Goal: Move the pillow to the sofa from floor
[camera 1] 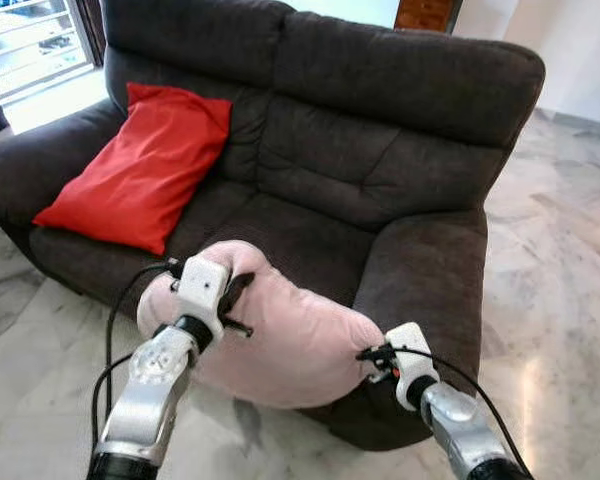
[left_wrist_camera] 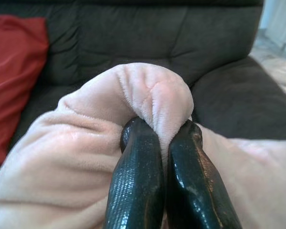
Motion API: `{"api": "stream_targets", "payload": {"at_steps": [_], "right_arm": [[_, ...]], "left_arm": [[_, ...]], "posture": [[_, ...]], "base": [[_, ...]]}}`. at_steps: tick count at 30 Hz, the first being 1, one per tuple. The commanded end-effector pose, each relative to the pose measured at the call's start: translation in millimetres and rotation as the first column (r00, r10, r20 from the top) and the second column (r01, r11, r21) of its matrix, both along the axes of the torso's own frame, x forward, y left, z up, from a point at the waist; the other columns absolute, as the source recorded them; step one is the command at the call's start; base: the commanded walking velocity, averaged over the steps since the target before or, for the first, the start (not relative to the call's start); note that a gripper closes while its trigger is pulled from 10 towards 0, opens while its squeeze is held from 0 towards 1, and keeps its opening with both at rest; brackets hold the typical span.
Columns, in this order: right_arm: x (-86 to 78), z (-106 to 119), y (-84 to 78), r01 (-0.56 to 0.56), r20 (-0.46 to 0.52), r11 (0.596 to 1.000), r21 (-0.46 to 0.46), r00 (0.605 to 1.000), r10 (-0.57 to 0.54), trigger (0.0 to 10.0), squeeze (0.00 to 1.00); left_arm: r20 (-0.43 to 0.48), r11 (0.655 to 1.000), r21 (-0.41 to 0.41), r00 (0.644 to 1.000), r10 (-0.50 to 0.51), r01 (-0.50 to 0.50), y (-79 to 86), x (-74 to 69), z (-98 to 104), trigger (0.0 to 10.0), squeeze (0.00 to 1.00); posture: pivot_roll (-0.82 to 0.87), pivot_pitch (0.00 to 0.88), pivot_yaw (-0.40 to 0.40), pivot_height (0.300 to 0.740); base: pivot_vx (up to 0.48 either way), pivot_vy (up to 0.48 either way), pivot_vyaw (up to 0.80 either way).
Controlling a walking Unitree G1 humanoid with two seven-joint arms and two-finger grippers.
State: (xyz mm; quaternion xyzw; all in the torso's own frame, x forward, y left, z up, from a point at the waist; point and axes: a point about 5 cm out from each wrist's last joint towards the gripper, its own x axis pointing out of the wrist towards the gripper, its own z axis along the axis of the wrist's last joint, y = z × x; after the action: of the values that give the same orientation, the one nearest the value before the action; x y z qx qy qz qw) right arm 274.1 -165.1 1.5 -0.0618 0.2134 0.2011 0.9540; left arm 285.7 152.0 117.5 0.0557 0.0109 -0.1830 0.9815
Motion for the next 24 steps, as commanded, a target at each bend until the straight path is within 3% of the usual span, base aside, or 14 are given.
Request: {"api": "stream_targets", "payload": {"at_steps": [1, 11, 12, 13, 14, 16, 17, 22, 24], "right_arm": [[15.5, 31.1, -12.2, 0.038, 0.148, 0.999, 0.028, 0.988, -0.042, 0.0, 0.0], [-8.8, 55.7, -19.7, 0.076, 0.232, 0.995, 0.059, 0.969, -0.088, 0.0, 0.0], [-11.6, 58.5, -20.2, 0.085, 0.246, 0.993, 0.085, 0.964, -0.103, 1.3, 0.0], [-13.9, 61.2, -20.9, 0.099, 0.258, 0.989, 0.107, 0.958, -0.124, 8.6, 0.0], [-17.1, 64.0, -23.5, 0.135, 0.278, 0.981, 0.141, 0.945, -0.171, 10.0, 0.0], [-19.4, 65.4, -25.7, 0.166, 0.285, 0.974, 0.158, 0.936, -0.205, 10.0, 0.0], [-22.3, 67.1, -31.6, 0.225, 0.306, 0.957, 0.18, 0.912, -0.272, 10.0, 0.0], [-25.6, 73.7, -38.7, 0.315, 0.337, 0.92, 0.232, 0.861, -0.38, 10.0, 0.0], [-22.9, 83.7, -45.9, 0.386, 0.385, 0.882, 0.269, 0.797, -0.466, 10.0, 0.0]], "left_arm": [[-0.007, 1.0, -0.007, 1.0, -0.003, 0.003, 0.4, -5.4, 0.9, 10.0, 0.0], [0.02, 0.995, 0.057, 0.997, 0.077, -0.078, 11.3, -19.6, -0.6, 10.0, 0.0], [0.026, 0.993, 0.078, 0.996, 0.083, -0.085, 12.0, -20.2, -2.1, 10.0, 0.0], [0.027, 0.991, 0.087, 0.995, 0.095, -0.097, 12.8, -20.0, -3.6, 10.0, 0.0], [0.032, 0.989, 0.08, 0.992, 0.125, -0.127, 14.5, -19.0, -5.2, 10.0, 0.0], [0.036, 0.987, 0.062, 0.988, 0.148, -0.15, 15.6, -18.3, -5.5, 10.0, 0.0], [0.066, 0.978, 0.097, 0.982, 0.177, -0.182, 17.5, -15.1, -6.7, 10.0, 0.0], [0.107, 0.966, 0.079, 0.966, 0.237, -0.246, 20.1, -9.0, -5.8, 10.0, 0.0], [0.147, 0.967, 0.078, 0.962, 0.229, -0.242, 17.6, 1.2, 0.4, 10.0, 0.0]], "posture": [[0.08, 0.0, -0.088, 0.74], [0.08, 0.0, -0.096, 0.74], [0.08, 0.0, -0.096, 0.74], [0.08, 0.0, -0.098, 0.74], [0.08, 0.0, -0.095, 0.74], [0.08, 0.0, -0.095, 0.74], [0.08, 0.0, -0.093, 0.74], [0.08, 0.0, -0.088, 0.74], [0.08, 0.0, -0.084, 0.74]], "base": [[0.0, 0.0, 0.0], [0.0, 0.0, 0.0], [0.0, 0.0, 0.0], [0.0, 0.0, 0.0], [0.0, 0.0, 0.0], [0.0, 0.0, 0.0], [0.0, 0.0, 0.0], [0.0, 0.0, 0.0], [0.0, 0.0, 0.0]]}}
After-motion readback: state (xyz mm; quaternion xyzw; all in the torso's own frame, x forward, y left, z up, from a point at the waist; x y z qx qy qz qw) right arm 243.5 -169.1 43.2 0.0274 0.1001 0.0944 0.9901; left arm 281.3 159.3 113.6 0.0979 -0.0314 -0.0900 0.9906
